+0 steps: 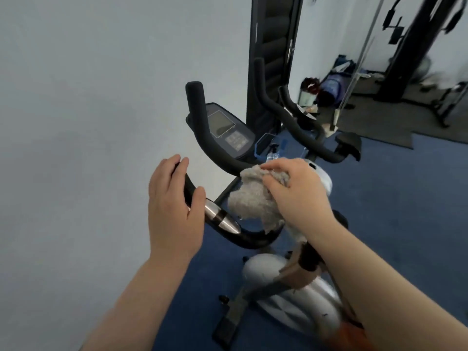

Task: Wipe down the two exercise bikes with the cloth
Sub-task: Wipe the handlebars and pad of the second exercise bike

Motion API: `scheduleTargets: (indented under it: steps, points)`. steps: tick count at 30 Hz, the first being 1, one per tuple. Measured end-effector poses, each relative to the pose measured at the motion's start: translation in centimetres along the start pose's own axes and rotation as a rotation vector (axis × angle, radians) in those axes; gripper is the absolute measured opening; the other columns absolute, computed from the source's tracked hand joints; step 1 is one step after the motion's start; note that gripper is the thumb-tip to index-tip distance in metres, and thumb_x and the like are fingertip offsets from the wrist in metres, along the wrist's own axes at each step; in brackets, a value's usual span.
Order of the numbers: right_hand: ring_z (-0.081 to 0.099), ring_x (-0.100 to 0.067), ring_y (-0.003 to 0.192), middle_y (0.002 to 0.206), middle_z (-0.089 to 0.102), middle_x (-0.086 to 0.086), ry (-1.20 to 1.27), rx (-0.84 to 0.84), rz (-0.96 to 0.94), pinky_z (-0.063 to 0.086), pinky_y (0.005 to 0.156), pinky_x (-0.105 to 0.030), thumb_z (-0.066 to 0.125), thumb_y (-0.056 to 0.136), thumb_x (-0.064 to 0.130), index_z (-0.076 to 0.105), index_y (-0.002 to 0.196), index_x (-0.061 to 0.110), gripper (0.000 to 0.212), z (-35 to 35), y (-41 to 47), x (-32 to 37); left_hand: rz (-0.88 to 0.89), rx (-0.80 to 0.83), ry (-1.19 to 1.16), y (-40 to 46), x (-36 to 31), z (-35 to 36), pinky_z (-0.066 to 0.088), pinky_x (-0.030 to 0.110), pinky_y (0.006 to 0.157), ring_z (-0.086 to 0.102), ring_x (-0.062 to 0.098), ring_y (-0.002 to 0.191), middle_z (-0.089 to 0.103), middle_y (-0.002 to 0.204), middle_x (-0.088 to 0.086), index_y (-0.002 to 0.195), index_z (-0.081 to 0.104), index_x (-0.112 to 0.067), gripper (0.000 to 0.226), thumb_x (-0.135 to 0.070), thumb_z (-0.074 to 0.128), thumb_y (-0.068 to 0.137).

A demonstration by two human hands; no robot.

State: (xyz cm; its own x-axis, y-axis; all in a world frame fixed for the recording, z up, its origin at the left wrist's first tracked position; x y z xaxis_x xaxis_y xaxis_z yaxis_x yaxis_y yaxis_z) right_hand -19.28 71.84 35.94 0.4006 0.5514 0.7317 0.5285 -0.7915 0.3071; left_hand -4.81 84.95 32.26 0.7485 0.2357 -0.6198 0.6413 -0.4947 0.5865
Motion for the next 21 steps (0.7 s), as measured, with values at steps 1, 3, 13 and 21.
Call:
scheduleTargets:
  steps: [1,3,13,21]
  points:
    - [0.050,-0.006,0.095,0.106,0.055,0.010,-0.028,0.046,-0.013,0.037,0.078,-0.017,0.060,0.090,0.029,0.066,0.099,0.035,0.013,-0.3,0.0,-0.2,0.005,0.006,0.004,0.0,0.1,-0.1,0.023,0.033,0.115,0.026,0.015,0.139,0.038,0.146,-0.001,0.138,0.044,-0.010,0.049,-0.019,0.051,0.090]
    - [0.051,-0.007,0.093,0.106,0.052,0.011,-0.108,0.166,-0.043,0.036,0.073,-0.014,0.059,0.090,0.030,0.068,0.100,0.035,0.014,0.2,-1.4,-0.4,0.008,0.008,0.009,0.0,0.1,-0.3,0.024,0.034,0.115,0.027,0.015,0.138,0.039,0.145,-0.001,0.138,0.045,-0.009,0.048,-0.016,0.054,0.091]
    - [0.057,-0.029,0.088,0.106,0.061,-0.011,-0.459,-0.202,-0.397,0.050,0.051,-0.034,0.071,0.072,-0.004,0.072,0.091,0.011,0.024,1.4,-2.6,2.3,-0.010,0.040,0.051,0.0,-0.5,-0.8,0.026,0.036,0.115,0.026,0.015,0.139,0.038,0.147,-0.001,0.139,0.043,-0.011,0.049,-0.019,0.054,0.092]
    - [0.057,0.008,0.093,0.097,0.064,0.025,0.262,0.215,0.041,0.048,0.083,-0.024,0.047,0.093,0.041,0.065,0.102,0.042,0.020,3.3,-5.3,0.4,0.005,0.023,0.037,0.0,-0.2,-0.7,0.026,0.032,0.114,0.026,0.014,0.140,0.038,0.146,-0.001,0.139,0.043,-0.011,0.049,-0.020,0.054,0.091]
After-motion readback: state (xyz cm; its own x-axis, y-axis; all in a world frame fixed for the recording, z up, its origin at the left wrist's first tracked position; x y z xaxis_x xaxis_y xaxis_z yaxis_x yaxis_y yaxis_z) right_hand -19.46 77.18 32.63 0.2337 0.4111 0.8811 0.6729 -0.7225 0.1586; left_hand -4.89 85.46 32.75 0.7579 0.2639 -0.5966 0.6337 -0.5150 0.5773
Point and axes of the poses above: each hand's wrist, its own y-axis towards the middle knuckle, its own z-axis out of the palm, x = y × z, the point moved 1 cm from there along y, towards the middle knuckle
